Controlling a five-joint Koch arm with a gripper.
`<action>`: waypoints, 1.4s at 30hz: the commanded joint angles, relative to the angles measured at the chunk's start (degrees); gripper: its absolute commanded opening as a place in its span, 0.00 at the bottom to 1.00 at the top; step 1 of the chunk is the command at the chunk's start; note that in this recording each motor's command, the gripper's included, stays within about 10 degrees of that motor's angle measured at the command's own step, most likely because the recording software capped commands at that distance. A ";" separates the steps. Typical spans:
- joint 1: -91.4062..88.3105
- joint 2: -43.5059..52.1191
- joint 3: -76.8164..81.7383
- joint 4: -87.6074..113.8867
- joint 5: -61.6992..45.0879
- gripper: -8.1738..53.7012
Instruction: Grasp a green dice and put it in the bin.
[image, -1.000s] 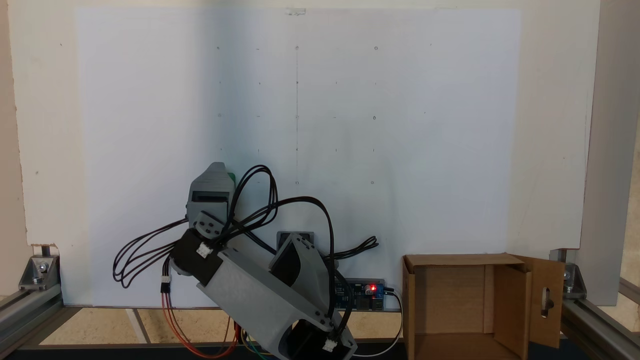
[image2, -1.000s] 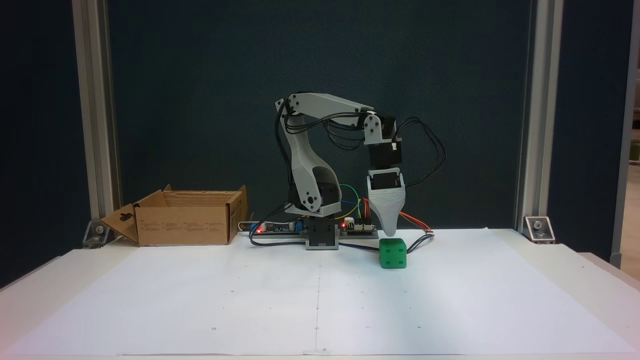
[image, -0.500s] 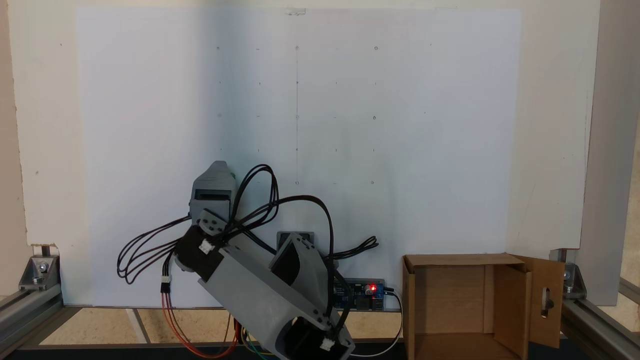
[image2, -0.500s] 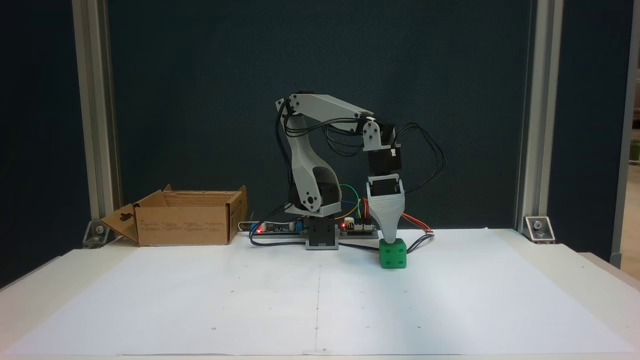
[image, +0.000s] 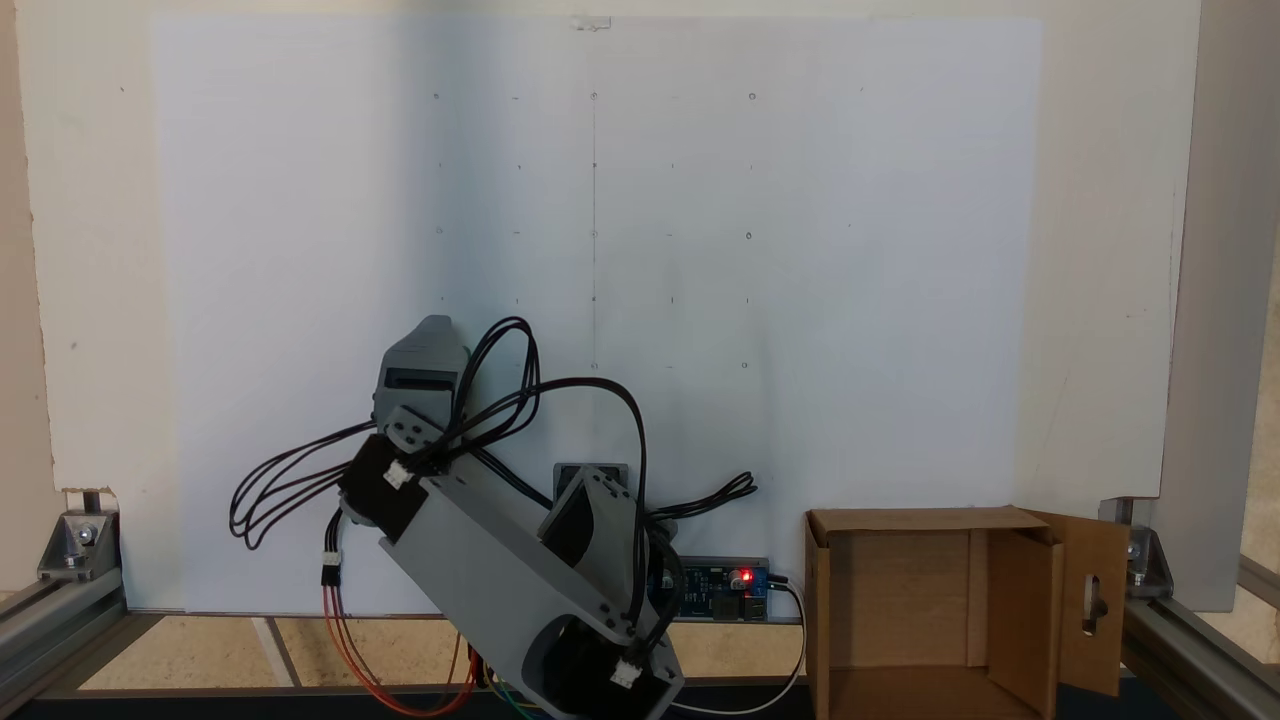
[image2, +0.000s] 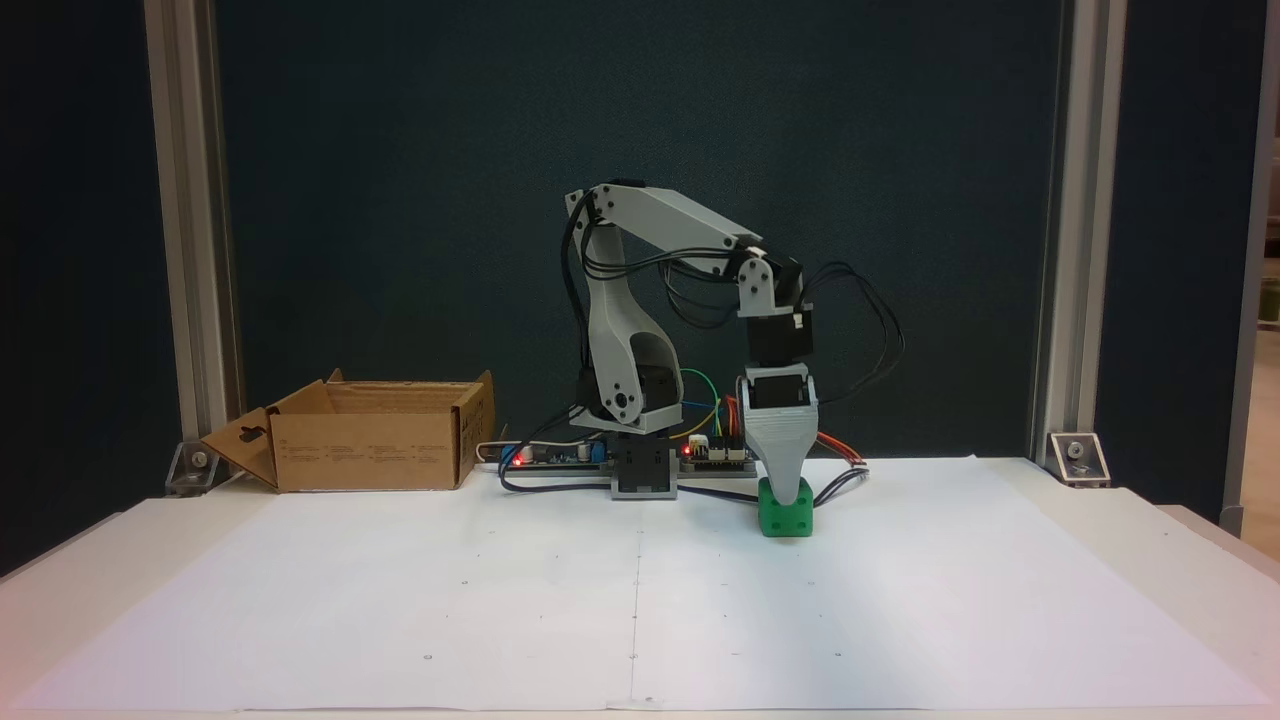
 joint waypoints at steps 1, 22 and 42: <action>-0.09 -0.18 -1.32 -0.97 4.31 0.82; 0.35 -1.58 2.11 -5.80 4.13 0.81; 1.49 -4.83 2.20 -7.38 4.13 0.81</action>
